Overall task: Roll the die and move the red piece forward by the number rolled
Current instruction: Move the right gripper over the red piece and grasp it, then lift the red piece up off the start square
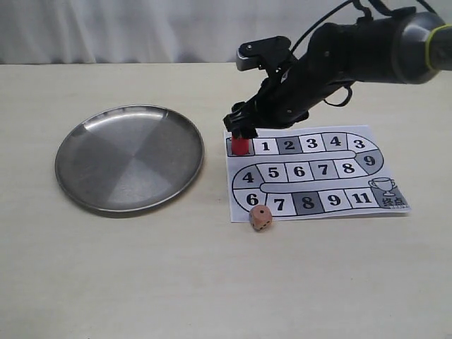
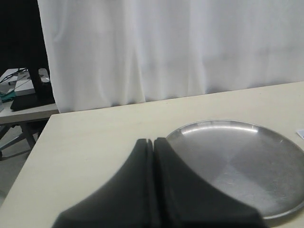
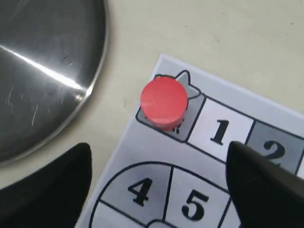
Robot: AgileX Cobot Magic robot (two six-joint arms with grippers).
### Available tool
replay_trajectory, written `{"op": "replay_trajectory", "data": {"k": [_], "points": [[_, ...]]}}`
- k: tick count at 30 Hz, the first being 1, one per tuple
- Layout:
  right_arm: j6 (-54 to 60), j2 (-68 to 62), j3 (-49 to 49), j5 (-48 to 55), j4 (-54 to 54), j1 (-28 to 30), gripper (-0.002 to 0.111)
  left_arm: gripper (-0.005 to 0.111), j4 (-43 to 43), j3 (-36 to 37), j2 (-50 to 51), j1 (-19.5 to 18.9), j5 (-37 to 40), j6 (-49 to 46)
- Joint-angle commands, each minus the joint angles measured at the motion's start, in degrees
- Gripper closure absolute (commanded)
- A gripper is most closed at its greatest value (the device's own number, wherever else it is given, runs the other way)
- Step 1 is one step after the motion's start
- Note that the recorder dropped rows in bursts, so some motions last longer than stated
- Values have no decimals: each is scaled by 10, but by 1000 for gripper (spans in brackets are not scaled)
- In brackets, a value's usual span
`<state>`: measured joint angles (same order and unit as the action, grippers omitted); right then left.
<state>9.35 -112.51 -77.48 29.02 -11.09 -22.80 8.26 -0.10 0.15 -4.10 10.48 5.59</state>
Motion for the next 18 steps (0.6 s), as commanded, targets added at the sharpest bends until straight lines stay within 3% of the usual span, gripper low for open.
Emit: {"op": "replay_trajectory", "data": {"k": [1,14,16,18], "points": [[24,-41,-59,17,0,0,35,107,0,1,-1,-2,-6,1],[46,-137,-141,30,0,0,35,107,0,1,-1,-2,-6,1],[67,-145,-146,31,0,1,42,107,0,1,-1,-2,-6,1],[94,-146,-147,28,0,1,60,107,0,1,-1,-2,-6,1]]}}
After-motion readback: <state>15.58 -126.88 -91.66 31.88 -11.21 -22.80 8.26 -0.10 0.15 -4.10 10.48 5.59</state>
